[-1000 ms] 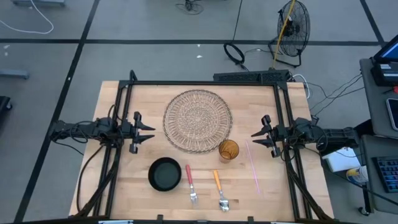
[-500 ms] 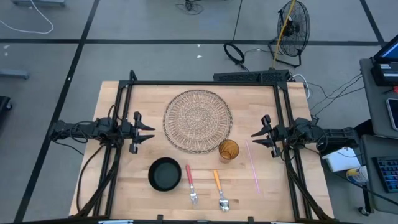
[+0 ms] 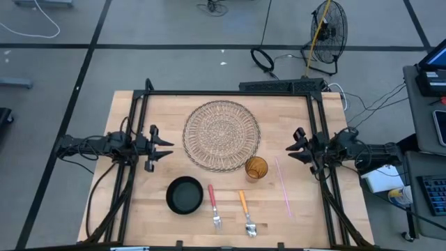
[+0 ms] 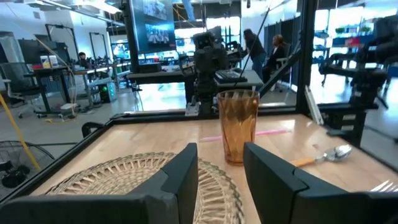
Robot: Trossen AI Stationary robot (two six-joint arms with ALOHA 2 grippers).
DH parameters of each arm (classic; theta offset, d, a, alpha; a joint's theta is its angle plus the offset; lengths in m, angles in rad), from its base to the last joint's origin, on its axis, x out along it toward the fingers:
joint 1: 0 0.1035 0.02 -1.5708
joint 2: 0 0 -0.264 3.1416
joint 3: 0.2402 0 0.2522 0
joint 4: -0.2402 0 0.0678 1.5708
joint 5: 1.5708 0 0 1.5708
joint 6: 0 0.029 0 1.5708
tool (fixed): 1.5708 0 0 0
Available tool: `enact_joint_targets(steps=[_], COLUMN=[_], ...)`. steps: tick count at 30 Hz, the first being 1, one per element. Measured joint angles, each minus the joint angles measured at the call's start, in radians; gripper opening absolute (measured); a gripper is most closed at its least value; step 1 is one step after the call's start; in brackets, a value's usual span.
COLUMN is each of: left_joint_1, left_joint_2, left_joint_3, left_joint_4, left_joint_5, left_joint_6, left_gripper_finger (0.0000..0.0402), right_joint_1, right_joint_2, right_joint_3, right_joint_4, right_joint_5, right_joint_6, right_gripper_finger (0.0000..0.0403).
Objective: Pick & Place Utensil
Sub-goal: Put the black bowl on the woven mat
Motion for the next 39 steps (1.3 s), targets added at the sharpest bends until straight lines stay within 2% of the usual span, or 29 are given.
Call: enact_joint_targets(steps=[4, 13, 22, 27, 32, 39], left_joint_1=[0.000, 0.000, 0.000, -0.001, -0.001, -0.036], left_joint_2=[0.000, 0.000, 0.000, 0.014, 0.113, 0.381], left_joint_3=[0.000, 0.000, 0.000, 0.000, 0.004, 0.113], left_joint_4=[0.010, 0.081, 0.088, 0.093, 0.182, 0.205], left_joint_5=[0.000, -0.008, 0.009, 0.052, 0.053, 0.053], left_joint_6=[-0.072, -0.183, -0.223, -0.253, -0.263, -0.229], left_gripper_finger=[0.0131, 0.0131, 0.0131, 0.0131, 0.0131, 0.0131], right_joint_1=[0.000, 0.000, 0.000, 0.000, 0.000, 0.000], right_joint_2=[0.000, 0.020, 0.049, 0.060, 0.061, 0.083], right_joint_3=[0.000, 0.000, 0.000, 0.000, 0.000, 0.000], right_joint_4=[0.021, 0.013, 0.025, 0.066, 0.066, 0.058], right_joint_5=[0.000, 0.000, -0.002, -0.003, -0.003, -0.003], right_joint_6=[0.019, -0.088, -0.365, -0.338, -0.330, -0.278], right_gripper_finger=[0.0089, 0.0089, 0.0089, 0.0089, 0.0089, 0.0089])
